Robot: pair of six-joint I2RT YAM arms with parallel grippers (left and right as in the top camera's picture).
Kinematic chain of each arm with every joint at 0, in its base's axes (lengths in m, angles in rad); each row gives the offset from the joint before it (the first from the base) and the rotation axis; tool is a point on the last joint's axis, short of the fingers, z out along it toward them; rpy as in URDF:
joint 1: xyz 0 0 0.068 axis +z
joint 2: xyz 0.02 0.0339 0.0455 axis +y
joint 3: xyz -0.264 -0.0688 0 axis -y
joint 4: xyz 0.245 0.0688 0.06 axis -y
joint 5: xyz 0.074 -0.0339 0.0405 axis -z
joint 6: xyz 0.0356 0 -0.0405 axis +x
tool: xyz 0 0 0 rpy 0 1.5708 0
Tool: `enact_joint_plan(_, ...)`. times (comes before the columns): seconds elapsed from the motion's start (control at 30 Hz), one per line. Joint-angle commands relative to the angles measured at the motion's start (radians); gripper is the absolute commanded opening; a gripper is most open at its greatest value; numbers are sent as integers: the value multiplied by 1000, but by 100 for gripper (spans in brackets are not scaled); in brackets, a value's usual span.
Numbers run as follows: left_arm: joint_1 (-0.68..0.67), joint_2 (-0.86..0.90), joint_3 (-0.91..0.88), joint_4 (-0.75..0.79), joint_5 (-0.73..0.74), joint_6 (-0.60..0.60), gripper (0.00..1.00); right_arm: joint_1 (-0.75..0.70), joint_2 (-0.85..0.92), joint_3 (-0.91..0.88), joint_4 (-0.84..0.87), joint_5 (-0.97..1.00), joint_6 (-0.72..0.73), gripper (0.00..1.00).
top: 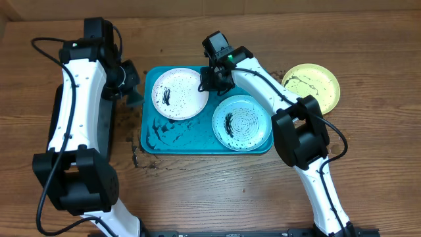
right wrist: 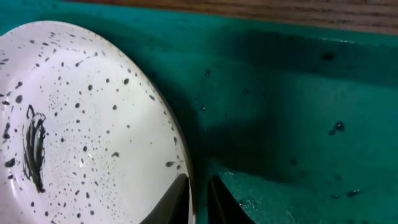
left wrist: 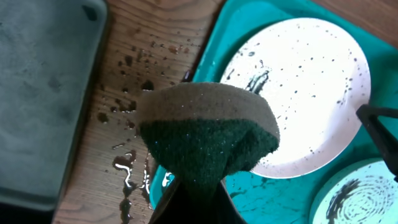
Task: Clean dirty plates on tray and stack at the side
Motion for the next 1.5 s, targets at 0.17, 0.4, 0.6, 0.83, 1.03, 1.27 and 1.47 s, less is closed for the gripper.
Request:
enact_joint_plan(0.17,-71,34,0,40,11,30,4,23,51,-6,-6,20,-4,16)
enact_joint_plan(0.4,-73,43,-5,47,21,31,4,23,59,-6,-17,8,-4,12)
enact_joint_plan(0.6,-78,101,-6,93,171,76,4,24,59,-6,-49,5,-4,4)
enact_joint_plan(0.83,-116,225,-6,163,213,60,4,24,59,-6,-98,5,-4,4)
enact_joint_plan(1.03,-170,350,-6,276,245,59,4,23,59,-6,-94,5,-4,4)
enact_joint_plan(1.27,-220,460,-6,303,177,14,4,23,59,-6,-112,5,-4,4)
enact_joint_plan(1.47,-208,450,2,209,-233,-11,4,22,59,-6,-119,9,-21,4)
